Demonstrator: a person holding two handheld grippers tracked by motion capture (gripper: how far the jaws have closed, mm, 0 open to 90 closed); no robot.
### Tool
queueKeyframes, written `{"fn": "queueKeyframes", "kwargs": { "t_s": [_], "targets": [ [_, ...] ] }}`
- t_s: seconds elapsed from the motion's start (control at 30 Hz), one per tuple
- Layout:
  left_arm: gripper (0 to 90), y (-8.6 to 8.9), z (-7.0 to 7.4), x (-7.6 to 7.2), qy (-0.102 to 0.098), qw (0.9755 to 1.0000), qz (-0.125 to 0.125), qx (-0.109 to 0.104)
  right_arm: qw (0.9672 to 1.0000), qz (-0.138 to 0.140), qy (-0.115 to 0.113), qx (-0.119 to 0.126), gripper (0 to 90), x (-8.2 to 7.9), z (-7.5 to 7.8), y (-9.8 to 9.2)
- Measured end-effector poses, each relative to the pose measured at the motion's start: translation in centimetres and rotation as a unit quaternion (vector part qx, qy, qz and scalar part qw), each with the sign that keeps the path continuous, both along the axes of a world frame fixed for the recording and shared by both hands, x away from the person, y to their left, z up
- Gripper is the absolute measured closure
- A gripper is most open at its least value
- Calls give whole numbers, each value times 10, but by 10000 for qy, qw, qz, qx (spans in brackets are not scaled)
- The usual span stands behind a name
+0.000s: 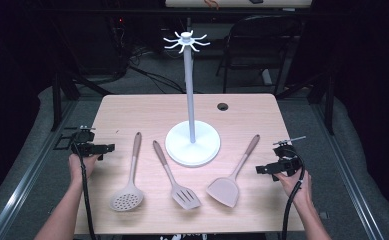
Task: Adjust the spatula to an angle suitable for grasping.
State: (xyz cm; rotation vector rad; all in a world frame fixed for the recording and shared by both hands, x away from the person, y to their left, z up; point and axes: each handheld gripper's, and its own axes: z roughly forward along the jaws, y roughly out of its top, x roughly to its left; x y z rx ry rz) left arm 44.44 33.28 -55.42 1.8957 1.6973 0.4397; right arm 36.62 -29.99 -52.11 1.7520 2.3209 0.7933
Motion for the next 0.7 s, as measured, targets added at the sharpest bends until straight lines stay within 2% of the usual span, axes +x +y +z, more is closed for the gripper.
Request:
{"fn": "queueKeyframes", "kwargs": {
  "t_s": [0.07, 0.27, 0.43, 0.47, 0.57, 0.63, 0.67, 0.7],
  "targets": [
    [0, 1, 1, 0, 0, 10000, 2, 3, 9999, 100, 43, 94, 0, 0, 0, 10],
    [0, -3, 0, 1, 9, 10000, -50, 67, 9986, 472, 227, 9, 0, 2, -4, 41],
    [0, -3, 0, 1, 23, 9999, -91, 73, 9977, 544, 399, -84, 5, 9, -9, 57],
    [0, -3, 0, 1, 5, 10000, -58, 76, 9981, 497, 355, -21, 12, 10, -10, 60],
    [0, -1, 0, 0, 53, 9999, -93, 70, 9981, 487, 386, -38, 34, 15, -10, 67],
    [0, -2, 0, 0, 52, 9999, -77, 80, 9975, 488, 485, -144, 52, 19, -11, 71],
    [0, -2, 0, 0, 49, 9999, -73, 80, 9980, 444, 425, -164, 67, 20, -13, 74],
    [0, -2, -1, 0, 36, 9999, -59, 84, 9974, 490, 478, -209, 71, 22, -14, 76]
  ]
}}
